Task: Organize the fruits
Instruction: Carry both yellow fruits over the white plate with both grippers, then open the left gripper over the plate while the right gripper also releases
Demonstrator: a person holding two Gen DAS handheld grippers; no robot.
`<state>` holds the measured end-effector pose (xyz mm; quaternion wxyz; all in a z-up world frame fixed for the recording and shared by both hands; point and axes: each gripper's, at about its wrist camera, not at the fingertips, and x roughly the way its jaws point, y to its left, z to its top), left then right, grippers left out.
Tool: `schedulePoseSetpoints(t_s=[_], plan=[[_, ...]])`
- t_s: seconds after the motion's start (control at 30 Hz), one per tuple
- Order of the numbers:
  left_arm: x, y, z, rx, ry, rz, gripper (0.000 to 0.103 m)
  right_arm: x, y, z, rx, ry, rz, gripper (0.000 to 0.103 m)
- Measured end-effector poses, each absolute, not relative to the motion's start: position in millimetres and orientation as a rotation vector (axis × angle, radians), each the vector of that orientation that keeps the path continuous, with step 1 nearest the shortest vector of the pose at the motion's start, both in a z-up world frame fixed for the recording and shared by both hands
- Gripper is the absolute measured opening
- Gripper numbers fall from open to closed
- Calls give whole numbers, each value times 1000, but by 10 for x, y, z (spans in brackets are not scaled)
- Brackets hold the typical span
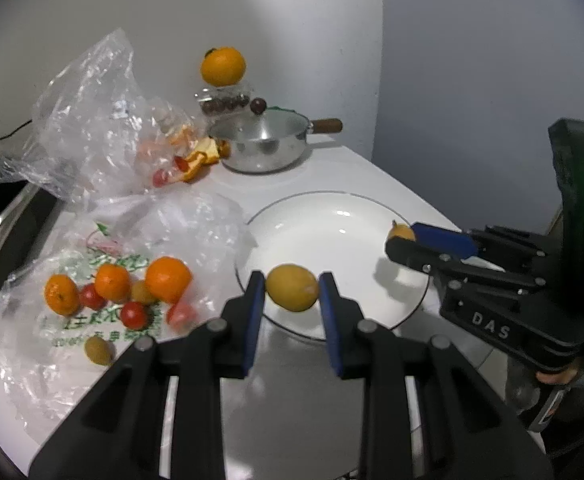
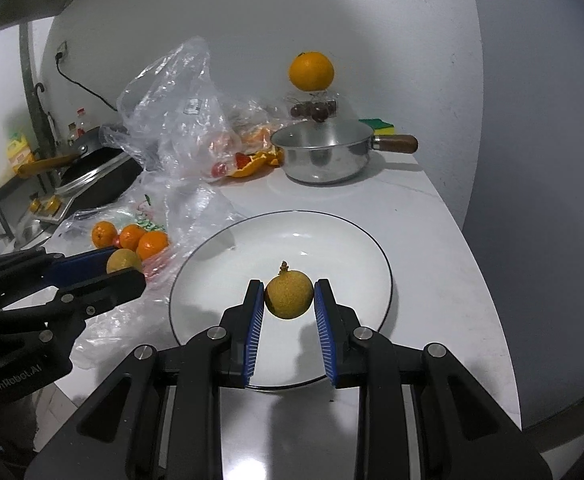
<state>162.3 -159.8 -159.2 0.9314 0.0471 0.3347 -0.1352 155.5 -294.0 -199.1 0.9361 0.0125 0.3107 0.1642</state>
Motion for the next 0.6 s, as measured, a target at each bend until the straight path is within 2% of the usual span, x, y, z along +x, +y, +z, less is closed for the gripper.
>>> schedulePoseSetpoints(t_s=[0.6], plan=[[1794, -1807, -1784, 63, 761, -350, 30, 1639, -3031, -2127, 12, 697, 317, 28]])
